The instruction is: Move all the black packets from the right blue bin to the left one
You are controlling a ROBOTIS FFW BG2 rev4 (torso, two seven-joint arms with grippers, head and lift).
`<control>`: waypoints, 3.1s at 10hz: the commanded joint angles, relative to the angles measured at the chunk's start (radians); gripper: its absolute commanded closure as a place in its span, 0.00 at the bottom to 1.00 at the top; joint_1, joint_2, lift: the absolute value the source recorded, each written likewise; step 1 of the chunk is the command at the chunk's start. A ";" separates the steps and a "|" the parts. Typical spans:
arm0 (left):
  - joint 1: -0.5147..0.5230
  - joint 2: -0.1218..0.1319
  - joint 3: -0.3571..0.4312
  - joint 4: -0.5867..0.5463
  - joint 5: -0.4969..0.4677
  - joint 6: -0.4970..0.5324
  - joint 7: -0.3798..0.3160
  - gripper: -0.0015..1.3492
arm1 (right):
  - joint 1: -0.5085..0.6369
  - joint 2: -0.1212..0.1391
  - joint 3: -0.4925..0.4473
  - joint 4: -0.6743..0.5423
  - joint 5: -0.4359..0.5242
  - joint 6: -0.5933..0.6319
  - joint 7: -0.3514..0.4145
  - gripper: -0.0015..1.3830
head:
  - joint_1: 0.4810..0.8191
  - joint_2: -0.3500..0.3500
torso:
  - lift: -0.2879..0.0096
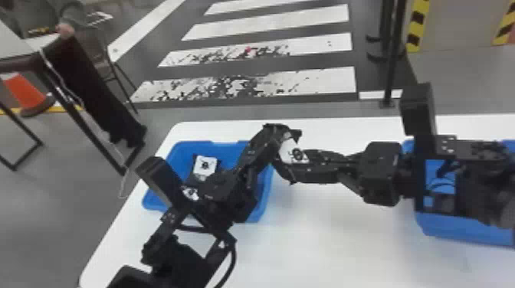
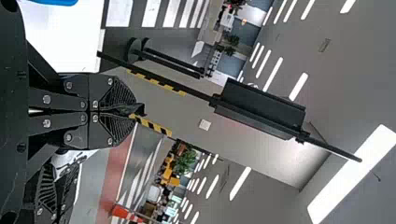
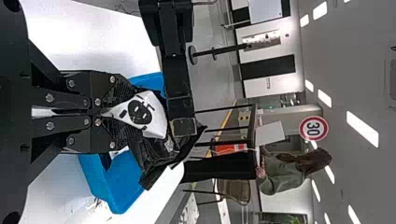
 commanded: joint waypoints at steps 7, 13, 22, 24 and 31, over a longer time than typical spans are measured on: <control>-0.128 -0.023 0.169 0.381 -0.227 -0.316 0.085 0.90 | 0.048 0.020 -0.113 0.131 -0.090 -0.105 0.004 0.18 | 0.58 1.00 | 0.40; -0.054 -0.043 0.111 0.305 -0.237 -0.446 0.102 0.14 | 0.318 0.095 -0.470 -0.070 0.008 -0.161 0.000 0.17 | 0.60 1.00 | 0.40; 0.154 -0.023 -0.066 0.101 -0.380 -0.414 0.308 0.16 | 0.838 0.276 -0.713 -0.286 0.208 -0.426 -0.284 0.15 | 0.63 0.53 | 0.40; 0.172 -0.018 -0.074 0.071 -0.382 -0.397 0.308 0.15 | 0.860 0.277 -0.713 -0.293 0.206 -0.426 -0.284 0.15 | 0.63 0.51 | 0.40; 0.179 -0.018 -0.072 0.059 -0.394 -0.399 0.315 0.15 | 0.853 0.283 -0.711 -0.279 0.198 -0.414 -0.283 0.15 | 0.63 0.50 | 0.40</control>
